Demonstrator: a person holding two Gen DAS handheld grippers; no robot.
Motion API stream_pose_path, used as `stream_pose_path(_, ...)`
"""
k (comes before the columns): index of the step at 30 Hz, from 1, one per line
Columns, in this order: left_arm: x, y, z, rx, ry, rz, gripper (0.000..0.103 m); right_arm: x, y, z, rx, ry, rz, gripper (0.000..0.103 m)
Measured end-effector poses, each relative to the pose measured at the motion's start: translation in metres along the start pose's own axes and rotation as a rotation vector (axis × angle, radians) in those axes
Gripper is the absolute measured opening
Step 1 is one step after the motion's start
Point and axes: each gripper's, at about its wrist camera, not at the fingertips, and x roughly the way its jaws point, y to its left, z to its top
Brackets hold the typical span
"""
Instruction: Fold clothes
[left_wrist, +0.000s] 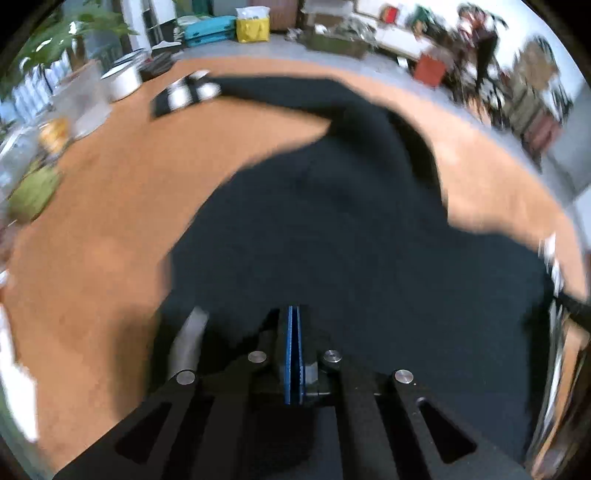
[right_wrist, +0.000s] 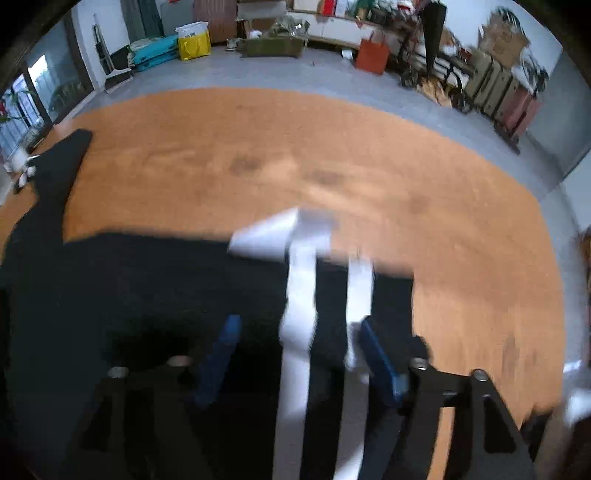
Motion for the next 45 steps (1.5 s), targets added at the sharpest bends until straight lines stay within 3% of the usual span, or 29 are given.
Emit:
stream_pose_path(2,-0.021,0.029,-0.038,-0.006,0.019,0.032,0.003,-0.023,0.0,-0.042,-0.048,-0.02,0.062,0.071)
stream_pose_path(6,-0.057,0.069,-0.091,-0.114,0.041,0.003,0.01,-0.054,0.003,-0.12,-0.131,-0.004,0.166,0.072)
stream_pose_path(8,-0.065,0.066,-0.12,-0.142,0.072,-0.043,0.039,-0.062,0.006,-0.147,-0.146,0.011,0.181,0.072)
stream_pose_path(10,-0.068,0.062,-0.14,-0.188,0.103,-0.059,0.048,-0.065,0.009,-0.165,-0.148,0.025,0.195,0.072)
stream_pose_path(15,-0.073,0.046,-0.164,-0.249,0.108,-0.195,0.048,-0.062,0.023,-0.184,-0.2,0.034,0.166,0.073)
stream_pose_path(18,-0.076,0.04,-0.165,-0.233,0.102,-0.178,0.047,-0.067,0.032,-0.186,-0.223,0.026,0.173,0.072)
stream_pose_path(19,-0.077,0.038,-0.166,-0.227,0.1,-0.172,0.04,-0.071,0.036,-0.187,-0.231,0.013,0.174,0.071)
stream_pose_path(20,-0.078,0.036,-0.166,-0.222,0.099,-0.166,0.024,-0.075,0.039,-0.188,-0.238,0.001,0.174,0.071)
stream_pose_path(22,-0.08,0.033,-0.167,-0.211,0.095,-0.154,0.008,-0.082,0.053,-0.193,-0.274,-0.015,0.212,0.071)
stream_pose_path(29,-0.088,0.021,-0.171,-0.178,0.081,-0.119,0.007,-0.106,0.137,-0.206,-0.429,-0.047,0.349,0.071)
stream_pose_path(33,-0.1,0.029,-0.17,-0.193,0.05,-0.162,0.007,-0.122,0.194,-0.222,-0.557,-0.09,0.438,0.071)
stream_pose_path(35,-0.106,0.039,-0.17,-0.216,0.037,-0.174,0.007,-0.127,0.221,-0.215,-0.616,-0.123,0.484,0.071)
stream_pose_path(40,-0.114,0.073,-0.169,-0.301,0.038,-0.196,0.007,-0.131,0.246,-0.221,-0.738,-0.146,0.564,0.069)
stream_pose_path(41,-0.113,0.075,-0.169,-0.309,0.037,-0.193,0.007,-0.132,0.251,-0.226,-0.757,-0.148,0.571,0.065)
stream_pose_path(45,-0.112,0.078,-0.179,-0.325,0.046,-0.186,0.007,-0.13,0.27,-0.237,-0.821,-0.154,0.587,0.064)
